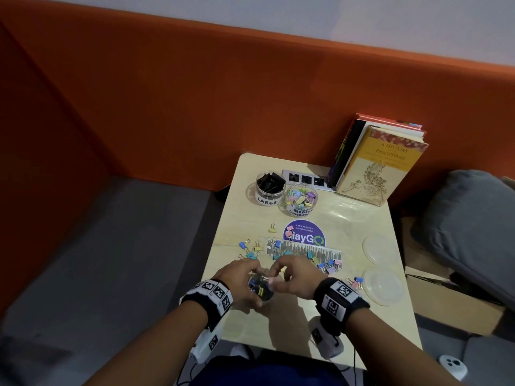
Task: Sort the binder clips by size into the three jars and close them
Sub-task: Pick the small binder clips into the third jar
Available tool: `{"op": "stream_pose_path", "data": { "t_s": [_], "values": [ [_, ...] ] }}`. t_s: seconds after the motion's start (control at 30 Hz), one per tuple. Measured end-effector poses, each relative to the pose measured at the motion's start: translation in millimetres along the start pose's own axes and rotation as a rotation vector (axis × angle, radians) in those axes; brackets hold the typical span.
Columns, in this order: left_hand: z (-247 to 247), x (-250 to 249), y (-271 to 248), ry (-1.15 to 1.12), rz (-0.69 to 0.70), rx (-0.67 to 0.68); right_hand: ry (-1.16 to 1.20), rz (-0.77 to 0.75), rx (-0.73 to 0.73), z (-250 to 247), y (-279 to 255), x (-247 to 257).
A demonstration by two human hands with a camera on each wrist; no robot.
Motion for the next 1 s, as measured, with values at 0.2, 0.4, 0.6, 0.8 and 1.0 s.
{"op": "stream_pose_path", "data": {
  "t_s": [0.2, 0.4, 0.6, 0.8, 1.0],
  "values": [
    [1, 1, -2, -0.001, 0.010, -0.013, -0.105, 0.098, -0.133, 1, 6, -23],
    [6, -4, 3, -0.013, 0.025, -0.026, -0.060, 0.055, 0.068, 28, 1, -26],
    [6, -7, 5, -0.102, 0.066, -0.046, -0.173, 0.072, -0.030, 25, 0, -35],
    [-40, 38, 1, 0.079, -0.073, -0.367, -0.179, 0.205, -0.093, 8, -11, -58],
    [-20, 56, 9, 0.207, -0.111, -0.194, -0.131, 0.271, -0.068, 10, -16, -63]
  ]
}}
Point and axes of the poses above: each hand's wrist, its own y-axis towards the middle knuckle, its own z-axis out of the palm, x = y × z, the point moved 8 cm from there along y, towards the middle knuckle, and after that the axes turned 9 degrees about z, right-handed, at the moved point
